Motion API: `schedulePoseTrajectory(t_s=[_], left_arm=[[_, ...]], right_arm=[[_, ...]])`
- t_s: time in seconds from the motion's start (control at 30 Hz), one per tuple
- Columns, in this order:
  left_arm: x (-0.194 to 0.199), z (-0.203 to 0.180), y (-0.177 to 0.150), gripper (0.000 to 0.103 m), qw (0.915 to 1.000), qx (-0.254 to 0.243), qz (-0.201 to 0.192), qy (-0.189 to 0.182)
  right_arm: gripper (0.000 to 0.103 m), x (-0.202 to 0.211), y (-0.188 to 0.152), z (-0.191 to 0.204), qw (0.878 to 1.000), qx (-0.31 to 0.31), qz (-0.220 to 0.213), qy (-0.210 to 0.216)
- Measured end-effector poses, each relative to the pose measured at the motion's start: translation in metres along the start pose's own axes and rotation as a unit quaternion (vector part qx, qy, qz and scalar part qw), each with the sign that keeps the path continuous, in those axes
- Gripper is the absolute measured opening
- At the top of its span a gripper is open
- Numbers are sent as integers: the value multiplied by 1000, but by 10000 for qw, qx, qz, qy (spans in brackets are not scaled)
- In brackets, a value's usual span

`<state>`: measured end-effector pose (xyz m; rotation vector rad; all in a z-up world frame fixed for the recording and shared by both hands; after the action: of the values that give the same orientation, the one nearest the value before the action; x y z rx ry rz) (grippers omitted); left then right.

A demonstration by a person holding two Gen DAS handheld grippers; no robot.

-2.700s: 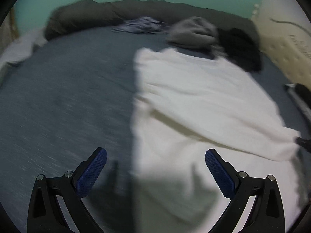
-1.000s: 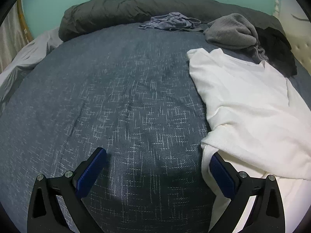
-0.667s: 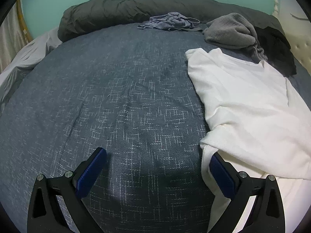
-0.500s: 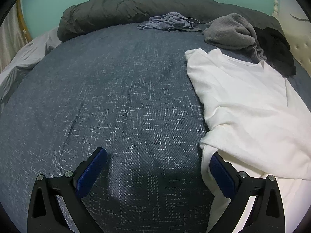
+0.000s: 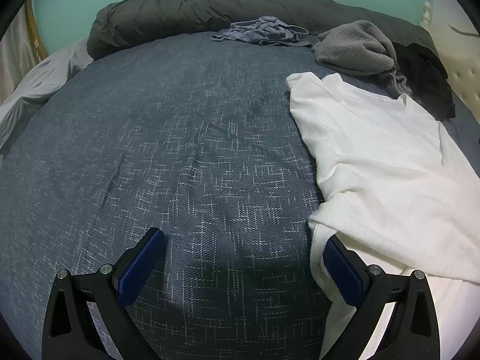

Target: Fold clothes

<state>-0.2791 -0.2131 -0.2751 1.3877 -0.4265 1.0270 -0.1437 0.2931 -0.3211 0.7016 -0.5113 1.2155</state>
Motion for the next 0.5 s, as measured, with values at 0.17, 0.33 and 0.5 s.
schedulePoseTrajectory(t_s=[0.17,0.33,0.5], left_arm=[[-1,1,-1,103,10000,-11,13,-8],[-1,2,-2,103,10000,-9,29,-34],[-1,2,-3,103,10000,-33,40,-18]], right_arm=[[3,5,9,-2,9998,-4,-155,-90],[8,16,22,0,9990,59,-417,-167],[35,17,39,0,9977,145,-588,-310]])
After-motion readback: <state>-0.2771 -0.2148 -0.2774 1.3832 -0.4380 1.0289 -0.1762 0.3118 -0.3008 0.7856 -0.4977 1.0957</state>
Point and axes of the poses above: each gripper's, at about its wrist camera, not at the fingertips, and x roughly against the way its jaws point, z to its left, y to its top, the point moved 3 cm from there along -x, roughly the way its jaws point, and after that the axes turned 13 degrees about y, right-handed, at the moved point
